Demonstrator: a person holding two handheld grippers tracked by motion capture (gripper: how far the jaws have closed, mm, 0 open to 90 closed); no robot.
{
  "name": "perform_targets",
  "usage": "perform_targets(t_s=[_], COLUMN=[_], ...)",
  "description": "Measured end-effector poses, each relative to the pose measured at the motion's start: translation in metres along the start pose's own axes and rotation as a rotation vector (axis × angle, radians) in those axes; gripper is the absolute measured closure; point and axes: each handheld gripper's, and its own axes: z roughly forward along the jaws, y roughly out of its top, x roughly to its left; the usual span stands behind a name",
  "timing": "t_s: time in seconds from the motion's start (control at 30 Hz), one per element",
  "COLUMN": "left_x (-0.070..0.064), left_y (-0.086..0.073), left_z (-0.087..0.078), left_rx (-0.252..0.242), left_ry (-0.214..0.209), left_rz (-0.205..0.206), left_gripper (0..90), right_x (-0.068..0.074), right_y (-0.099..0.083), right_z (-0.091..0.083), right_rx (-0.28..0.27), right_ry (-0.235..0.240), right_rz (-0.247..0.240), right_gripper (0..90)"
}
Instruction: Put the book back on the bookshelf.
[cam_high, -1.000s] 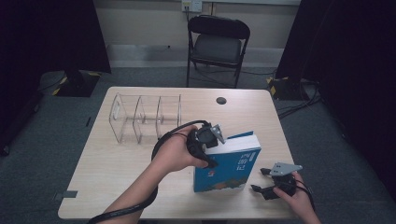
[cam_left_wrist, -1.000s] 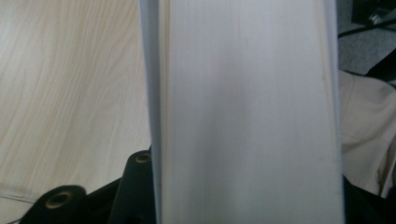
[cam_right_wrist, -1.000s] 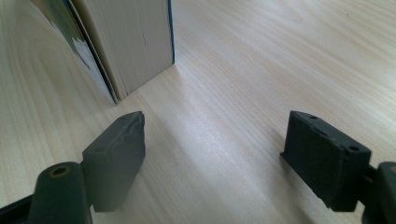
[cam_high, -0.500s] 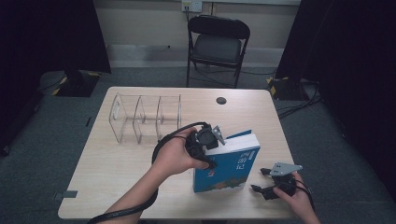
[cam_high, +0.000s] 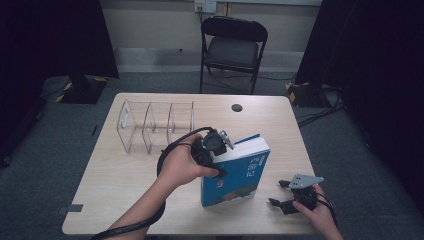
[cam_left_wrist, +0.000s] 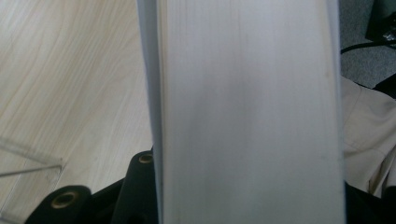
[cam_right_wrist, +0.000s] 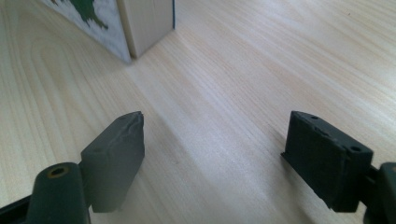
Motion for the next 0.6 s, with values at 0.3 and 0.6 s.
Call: perform_targets(t_s=[0.3, 0.6], left_x=[0.012, 0.020], left_y=[-0.011, -0.020], left_z=[-0.015, -0.024], left_rx=[0.008, 0.023], left_ry=[0.044, 0.064], left_rz=[-0.080, -0.123], left_gripper=[61.9, 61.8], right_x=[0.000, 0.000], right_y=[0.000, 0.000], right_z=[0.000, 0.000], right_rx=[0.005, 0.001], right_ry=[-0.002, 0.005], right_rz=[0.003, 0.001], right_gripper=[19.4, 19.4])
